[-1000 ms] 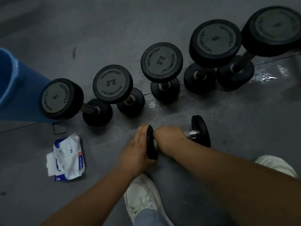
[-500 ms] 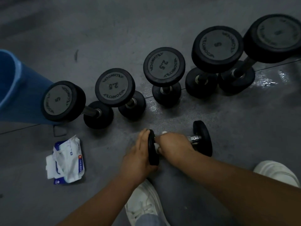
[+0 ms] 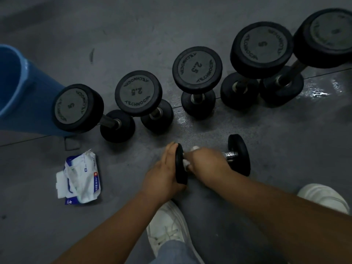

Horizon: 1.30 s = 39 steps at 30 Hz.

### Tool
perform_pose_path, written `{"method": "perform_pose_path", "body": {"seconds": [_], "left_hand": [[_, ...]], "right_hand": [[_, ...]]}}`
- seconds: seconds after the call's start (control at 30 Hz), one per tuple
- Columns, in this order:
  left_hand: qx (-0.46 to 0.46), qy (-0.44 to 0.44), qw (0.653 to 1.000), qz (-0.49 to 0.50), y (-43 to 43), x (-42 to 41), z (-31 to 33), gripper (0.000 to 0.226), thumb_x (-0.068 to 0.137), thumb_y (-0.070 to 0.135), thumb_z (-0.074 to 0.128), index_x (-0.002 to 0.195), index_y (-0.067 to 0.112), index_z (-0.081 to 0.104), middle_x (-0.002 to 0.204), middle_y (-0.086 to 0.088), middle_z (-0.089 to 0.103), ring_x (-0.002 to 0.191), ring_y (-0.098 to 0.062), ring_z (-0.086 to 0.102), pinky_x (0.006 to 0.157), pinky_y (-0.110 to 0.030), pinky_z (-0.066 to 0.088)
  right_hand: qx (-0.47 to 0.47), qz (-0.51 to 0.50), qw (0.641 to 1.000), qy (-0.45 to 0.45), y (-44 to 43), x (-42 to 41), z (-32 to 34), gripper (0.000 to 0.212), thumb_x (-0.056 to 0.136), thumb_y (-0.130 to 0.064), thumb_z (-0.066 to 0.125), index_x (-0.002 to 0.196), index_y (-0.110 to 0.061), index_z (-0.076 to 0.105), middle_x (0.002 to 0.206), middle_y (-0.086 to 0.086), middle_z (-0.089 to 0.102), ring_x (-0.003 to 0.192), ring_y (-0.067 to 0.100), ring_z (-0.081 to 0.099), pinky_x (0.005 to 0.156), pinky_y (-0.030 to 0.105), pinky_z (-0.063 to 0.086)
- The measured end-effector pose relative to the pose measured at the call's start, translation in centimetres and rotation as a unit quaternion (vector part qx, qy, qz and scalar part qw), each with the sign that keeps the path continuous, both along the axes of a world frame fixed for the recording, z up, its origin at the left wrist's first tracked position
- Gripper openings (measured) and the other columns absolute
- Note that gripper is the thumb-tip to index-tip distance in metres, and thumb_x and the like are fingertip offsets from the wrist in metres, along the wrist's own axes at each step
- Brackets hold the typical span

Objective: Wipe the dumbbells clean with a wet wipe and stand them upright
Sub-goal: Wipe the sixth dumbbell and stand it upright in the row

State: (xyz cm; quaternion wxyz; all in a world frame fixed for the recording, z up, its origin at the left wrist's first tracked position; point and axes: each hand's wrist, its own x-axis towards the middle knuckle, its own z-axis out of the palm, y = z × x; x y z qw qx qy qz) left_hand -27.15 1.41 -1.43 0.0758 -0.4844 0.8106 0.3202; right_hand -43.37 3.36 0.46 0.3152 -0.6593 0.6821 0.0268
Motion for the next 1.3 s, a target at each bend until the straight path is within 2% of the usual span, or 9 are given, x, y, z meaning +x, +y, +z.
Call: {"method": "perform_pose_path", "body": {"seconds": [0.07,0.13,0.23,0.3,0.43,0.57,0.83,1.2,1.3], "left_hand": [[0.002,0.005,1.000,0.002,0.2,0.1,-0.2,0.120,0.067,0.032,0.083,0.153,0.034,-0.001,0.163,0.015,0.001,0.123,-0.019,0.052,0.082,-0.031,0.049],[0.001,0.004,1.000,0.003,0.4,0.2,-0.2,0.120,0.067,0.031,0.083,0.155,0.032,0.000,0.164,0.014,0.000,0.127,-0.020,0.050,0.083,-0.030,0.048],[-0.012,0.006,1.000,0.004,0.3,0.2,-0.1,0.116,0.069,0.036,0.080,0.154,0.032,0.001,0.163,0.017,-0.001,0.128,-0.021,0.049,0.085,-0.032,0.047],[-0.009,0.017,1.000,0.011,0.3,0.1,-0.1,0.116,0.069,0.039,0.080,0.155,0.031,0.002,0.163,0.018,0.000,0.131,-0.019,0.046,0.088,-0.032,0.046],[-0.007,0.031,0.999,0.025,0.8,-0.1,0.1,0.114,0.071,0.042,0.079,0.155,0.031,0.004,0.163,0.016,0.000,0.137,-0.017,0.040,0.094,-0.037,0.048],[0.004,0.038,0.999,0.038,0.9,-0.3,0.1,0.115,0.071,0.040,0.080,0.156,0.028,0.004,0.164,0.012,0.001,0.133,-0.022,0.046,0.096,-0.037,0.048],[-0.005,0.052,0.998,0.029,1.9,0.5,-1.0,0.112,0.071,0.029,0.077,0.155,0.029,0.003,0.164,0.013,-0.005,0.119,-0.030,0.056,0.088,-0.044,0.052],[-0.009,0.047,0.998,0.051,2.1,0.3,-1.1,0.103,0.081,0.035,0.072,0.154,0.033,-0.001,0.162,0.018,-0.009,0.116,-0.023,0.059,0.080,-0.035,0.050],[-0.011,0.052,0.997,0.049,1.9,0.3,-1.0,0.099,0.084,0.037,0.069,0.153,0.034,-0.002,0.162,0.019,-0.011,0.113,-0.022,0.060,0.079,-0.033,0.050]], "right_hand": [[-0.053,-0.105,0.988,-0.101,1.8,0.3,-0.1,0.014,0.093,-0.027,0.055,0.099,-0.023,0.067,0.096,0.003,0.067,0.089,0.022,0.064,0.070,0.031,0.043],[-0.074,-0.353,0.891,-0.275,3.2,1.9,0.0,0.009,0.090,-0.015,0.062,0.085,-0.017,0.069,0.078,-0.001,0.068,0.069,0.009,0.062,0.063,0.027,0.046],[0.007,-0.706,0.473,-0.526,3.5,4.4,0.6,0.016,0.094,-0.003,0.054,0.087,-0.012,0.066,0.075,0.003,0.066,0.059,0.004,0.060,0.051,0.016,0.045],[0.077,-0.755,0.346,-0.552,3.9,4.7,0.4,0.021,0.096,-0.001,0.046,0.084,-0.013,0.060,0.077,0.005,0.062,0.066,0.009,0.058,0.059,0.018,0.045],[0.174,-0.749,0.313,-0.558,2.8,4.0,0.0,0.026,0.098,-0.015,0.042,0.074,-0.015,0.053,0.077,0.005,0.060,0.068,0.010,0.055,0.060,0.024,0.039],[0.181,-0.730,0.383,-0.537,1.8,4.9,-0.6,0.048,0.104,-0.027,0.038,0.057,-0.019,0.046,0.038,-0.003,0.045,0.045,0.013,0.048,0.047,0.021,0.038],[0.139,-0.753,0.453,-0.457,1.6,7.1,-1.9,0.013,0.099,-0.010,0.050,0.092,-0.007,0.060,0.083,0.010,0.062,0.071,0.022,0.060,0.063,0.027,0.050],[0.151,-0.748,0.401,-0.507,-0.1,6.5,-3.9,0.025,0.089,-0.029,0.069,0.112,-0.018,0.067,0.108,0.015,0.071,0.096,0.031,0.069,0.086,0.049,0.056],[0.124,-0.765,0.403,-0.486,0.9,7.3,-4.2,0.030,0.088,-0.030,0.070,0.114,-0.015,0.065,0.106,0.014,0.071,0.090,0.028,0.070,0.070,0.039,0.059]]}}
